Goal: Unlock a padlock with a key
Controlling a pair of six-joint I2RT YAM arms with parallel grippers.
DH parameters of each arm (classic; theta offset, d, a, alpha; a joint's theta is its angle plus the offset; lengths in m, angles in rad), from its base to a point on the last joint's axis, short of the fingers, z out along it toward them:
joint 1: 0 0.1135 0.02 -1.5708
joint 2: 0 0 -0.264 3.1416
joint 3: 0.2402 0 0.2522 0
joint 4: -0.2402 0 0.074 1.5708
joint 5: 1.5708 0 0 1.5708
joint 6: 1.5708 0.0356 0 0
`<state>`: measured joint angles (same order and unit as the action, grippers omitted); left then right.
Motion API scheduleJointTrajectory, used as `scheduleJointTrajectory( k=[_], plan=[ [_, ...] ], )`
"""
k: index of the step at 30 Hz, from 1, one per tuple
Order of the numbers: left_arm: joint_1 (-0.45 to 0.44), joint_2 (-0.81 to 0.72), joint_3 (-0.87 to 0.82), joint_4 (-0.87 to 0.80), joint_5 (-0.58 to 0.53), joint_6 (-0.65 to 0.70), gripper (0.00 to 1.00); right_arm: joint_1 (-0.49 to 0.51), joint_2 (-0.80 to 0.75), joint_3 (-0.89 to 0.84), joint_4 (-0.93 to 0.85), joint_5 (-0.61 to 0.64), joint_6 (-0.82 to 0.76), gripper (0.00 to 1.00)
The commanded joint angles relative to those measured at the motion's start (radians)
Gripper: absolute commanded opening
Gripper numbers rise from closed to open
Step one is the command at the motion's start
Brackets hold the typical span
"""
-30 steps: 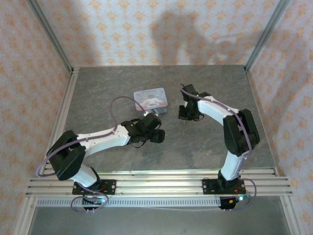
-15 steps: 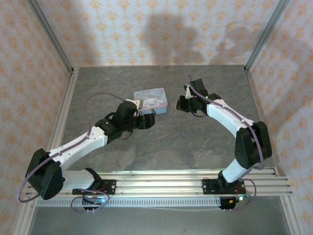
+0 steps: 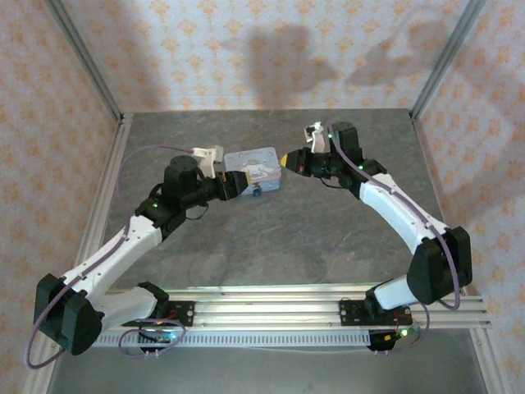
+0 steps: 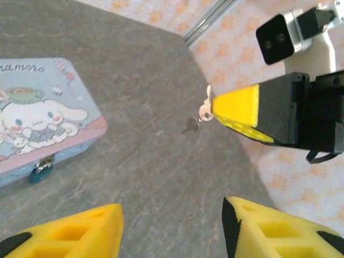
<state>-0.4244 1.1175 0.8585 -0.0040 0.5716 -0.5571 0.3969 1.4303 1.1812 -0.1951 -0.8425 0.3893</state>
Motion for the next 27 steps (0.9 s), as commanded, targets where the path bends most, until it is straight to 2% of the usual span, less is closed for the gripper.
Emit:
scheduleJointTrajectory(
  k=[1,7,20,27],
  plan=[
    [0.022,0.016,0.044,0.143,0.155,-0.063,0.54,0.018,-0.039,0.048,0.096,-0.126,0.035,0.00],
    [0.022,0.059,0.051,0.283,0.213,-0.149,0.57,0.042,-0.069,0.061,0.136,-0.178,0.057,0.00],
    [0.022,0.138,0.035,0.516,0.278,-0.284,0.50,0.059,-0.075,0.051,0.192,-0.208,0.105,0.00],
    [0.022,0.151,0.038,0.542,0.292,-0.300,0.47,0.062,-0.073,0.046,0.208,-0.208,0.116,0.00]
  ],
)
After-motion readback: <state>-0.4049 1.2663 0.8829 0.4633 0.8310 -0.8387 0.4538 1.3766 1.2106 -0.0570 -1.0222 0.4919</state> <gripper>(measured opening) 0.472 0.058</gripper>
